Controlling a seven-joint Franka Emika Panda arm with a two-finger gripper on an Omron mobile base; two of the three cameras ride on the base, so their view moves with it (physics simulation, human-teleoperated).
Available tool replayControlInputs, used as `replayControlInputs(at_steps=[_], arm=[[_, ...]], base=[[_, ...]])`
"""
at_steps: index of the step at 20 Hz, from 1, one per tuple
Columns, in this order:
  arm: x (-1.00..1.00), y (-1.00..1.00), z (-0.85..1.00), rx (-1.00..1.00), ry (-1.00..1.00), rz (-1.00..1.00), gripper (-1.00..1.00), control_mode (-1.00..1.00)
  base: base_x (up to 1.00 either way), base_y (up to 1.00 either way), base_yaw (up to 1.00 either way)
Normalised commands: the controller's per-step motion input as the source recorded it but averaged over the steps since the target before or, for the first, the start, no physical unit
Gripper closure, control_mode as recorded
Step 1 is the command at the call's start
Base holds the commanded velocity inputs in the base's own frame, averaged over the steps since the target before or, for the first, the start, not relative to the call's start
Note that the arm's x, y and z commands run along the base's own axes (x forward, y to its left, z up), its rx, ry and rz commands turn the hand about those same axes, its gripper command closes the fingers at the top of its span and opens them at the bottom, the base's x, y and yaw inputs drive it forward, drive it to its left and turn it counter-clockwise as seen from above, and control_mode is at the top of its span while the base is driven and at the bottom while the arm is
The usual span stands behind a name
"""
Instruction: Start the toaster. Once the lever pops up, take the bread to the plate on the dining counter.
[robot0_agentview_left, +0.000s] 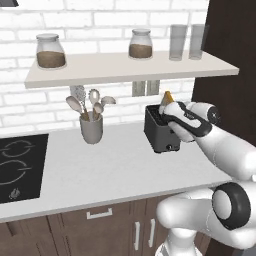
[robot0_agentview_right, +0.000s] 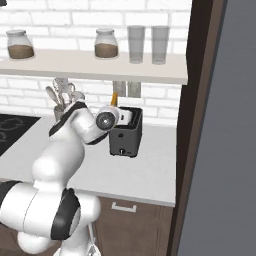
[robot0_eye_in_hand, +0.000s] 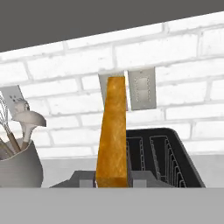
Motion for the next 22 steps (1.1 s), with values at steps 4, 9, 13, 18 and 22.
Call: replayControlInputs(at_steps=[4,9,13,18,22], arm=[[-0.85,0.00,0.99,0.12,0.02,0.00,1.00,-1.00],[-1.00,0.00,0.76,0.05,0.07,0.00,1.00,-1.00],[-1.00,0.01,0.74,0.00,0.22,0.00,1.00,-1.00],[-0.95,0.00,0.63,0.00,0.41,0.00,1.00,-1.00],[-0.93,0.06,0.18,0.00,0.39,0.00,1.00,-1.00]], base=[[0.00,0.00,0.00],[0.00,0.00,0.00],[0.00,0.00,0.00],[0.00,0.00,0.00],[0.00,0.00,0.00]])
